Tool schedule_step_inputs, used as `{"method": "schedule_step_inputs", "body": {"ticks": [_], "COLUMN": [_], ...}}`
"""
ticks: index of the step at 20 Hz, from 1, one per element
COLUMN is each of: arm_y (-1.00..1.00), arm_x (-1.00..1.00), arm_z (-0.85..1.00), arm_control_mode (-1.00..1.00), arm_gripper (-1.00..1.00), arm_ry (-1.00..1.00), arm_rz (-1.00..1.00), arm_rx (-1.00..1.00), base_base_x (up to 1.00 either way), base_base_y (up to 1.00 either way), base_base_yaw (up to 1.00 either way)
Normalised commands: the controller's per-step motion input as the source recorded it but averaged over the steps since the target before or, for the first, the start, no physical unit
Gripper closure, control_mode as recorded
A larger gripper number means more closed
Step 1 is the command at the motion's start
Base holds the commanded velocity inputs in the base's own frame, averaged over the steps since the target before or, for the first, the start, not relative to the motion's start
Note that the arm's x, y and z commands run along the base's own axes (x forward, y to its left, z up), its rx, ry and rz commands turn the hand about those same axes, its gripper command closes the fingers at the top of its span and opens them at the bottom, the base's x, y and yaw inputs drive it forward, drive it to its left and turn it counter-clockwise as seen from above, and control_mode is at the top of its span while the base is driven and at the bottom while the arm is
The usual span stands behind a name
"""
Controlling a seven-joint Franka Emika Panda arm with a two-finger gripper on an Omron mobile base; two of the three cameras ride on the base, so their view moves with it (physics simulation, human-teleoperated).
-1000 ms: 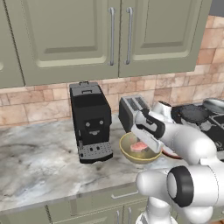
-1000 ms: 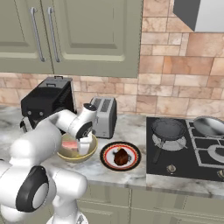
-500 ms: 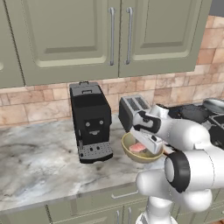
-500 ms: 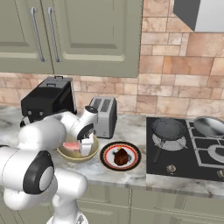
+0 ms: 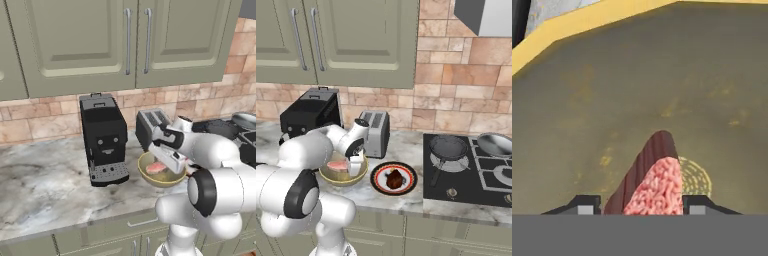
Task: Place one of the steaks on the plate and the other in the bowl. Then place the bowl in the fridge.
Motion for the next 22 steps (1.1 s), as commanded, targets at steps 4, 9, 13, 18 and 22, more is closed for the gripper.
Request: {"method": "schedule_step_inputs", "body": {"ticks": [4, 9, 13, 18, 22], "arm_y": [0.0, 0.0, 0.0, -0.02, -0.01], "arm_x": [-0.14, -0.21, -0.49, -0.73, -0.8], "arm_z": [0.18, 0.33, 0.49, 0.25, 0.47], "arm_control_mode": [-1.0, -1.0, -1.0, -1.0, -1.0], "arm_gripper": [-1.0, -1.0, -1.0, -1.0, -1.0], "arm_ry": [-0.02, -0.05, -0.04, -0.02, -0.09], "arm_rz": [0.0, 0.0, 0.0, 0.0, 0.06], "arm_rx": [0.0, 0.0, 0.0, 0.0, -0.03], "base_base_x": [0.0, 0.0, 0.0, 0.0, 0.0], "base_base_y": [0.0, 0.0, 0.0, 0.0, 0.0], "base_base_yaw": [0.0, 0.0, 0.0, 0.0, 0.0]}}
